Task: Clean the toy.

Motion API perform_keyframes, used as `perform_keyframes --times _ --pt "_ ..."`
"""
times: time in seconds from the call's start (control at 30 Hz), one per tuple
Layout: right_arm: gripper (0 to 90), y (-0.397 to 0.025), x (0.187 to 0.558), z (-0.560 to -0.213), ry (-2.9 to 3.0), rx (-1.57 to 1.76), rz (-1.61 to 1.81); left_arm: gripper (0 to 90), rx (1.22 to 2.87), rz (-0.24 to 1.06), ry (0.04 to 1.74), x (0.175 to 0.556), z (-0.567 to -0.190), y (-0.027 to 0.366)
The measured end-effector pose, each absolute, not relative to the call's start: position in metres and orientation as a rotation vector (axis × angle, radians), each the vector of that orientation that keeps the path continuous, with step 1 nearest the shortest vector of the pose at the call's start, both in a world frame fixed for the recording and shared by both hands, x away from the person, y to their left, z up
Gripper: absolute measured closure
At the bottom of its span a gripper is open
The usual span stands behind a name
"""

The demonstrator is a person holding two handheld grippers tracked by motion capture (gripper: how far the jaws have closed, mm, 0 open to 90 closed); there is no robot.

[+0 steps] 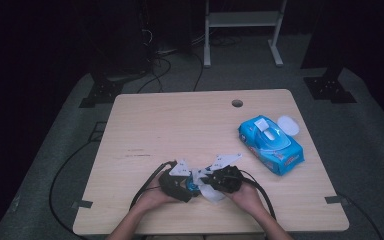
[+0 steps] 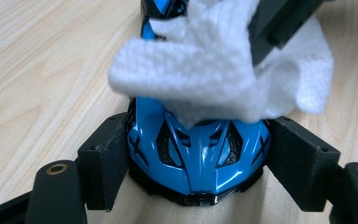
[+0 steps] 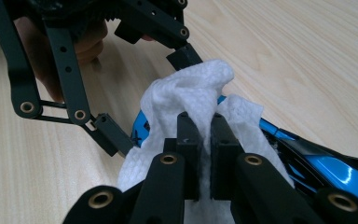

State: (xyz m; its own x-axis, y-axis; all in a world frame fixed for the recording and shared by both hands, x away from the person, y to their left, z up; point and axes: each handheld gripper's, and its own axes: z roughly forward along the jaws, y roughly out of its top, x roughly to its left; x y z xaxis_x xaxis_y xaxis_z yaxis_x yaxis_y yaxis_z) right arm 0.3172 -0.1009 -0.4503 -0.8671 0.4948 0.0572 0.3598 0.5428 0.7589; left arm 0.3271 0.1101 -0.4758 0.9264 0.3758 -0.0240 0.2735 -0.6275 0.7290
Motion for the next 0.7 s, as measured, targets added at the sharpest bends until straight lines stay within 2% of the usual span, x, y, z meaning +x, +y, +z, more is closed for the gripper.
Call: perform_keyframes --times 0.13,0.33,0.63,0.7 --pt "84.6 -0.107 0.319 -0.448 2.605 0.739 1.208 22.9 2.298 0.165 0.453 0.326 -0.477 0.113" --pt "84.6 -0.114 0.321 -0.447 2.581 0.769 1.187 25.2 2.3 0.168 0.448 0.327 -0.478 0.112" --pt "84.5 -0.071 0.31 -0.457 2.687 0.654 1.185 25.1 2.294 0.178 0.444 0.326 -0.479 0.111" --pt "84.6 -0.073 0.313 -0.456 2.684 0.661 1.183 25.3 2.298 0.185 0.438 0.326 -0.479 0.111"
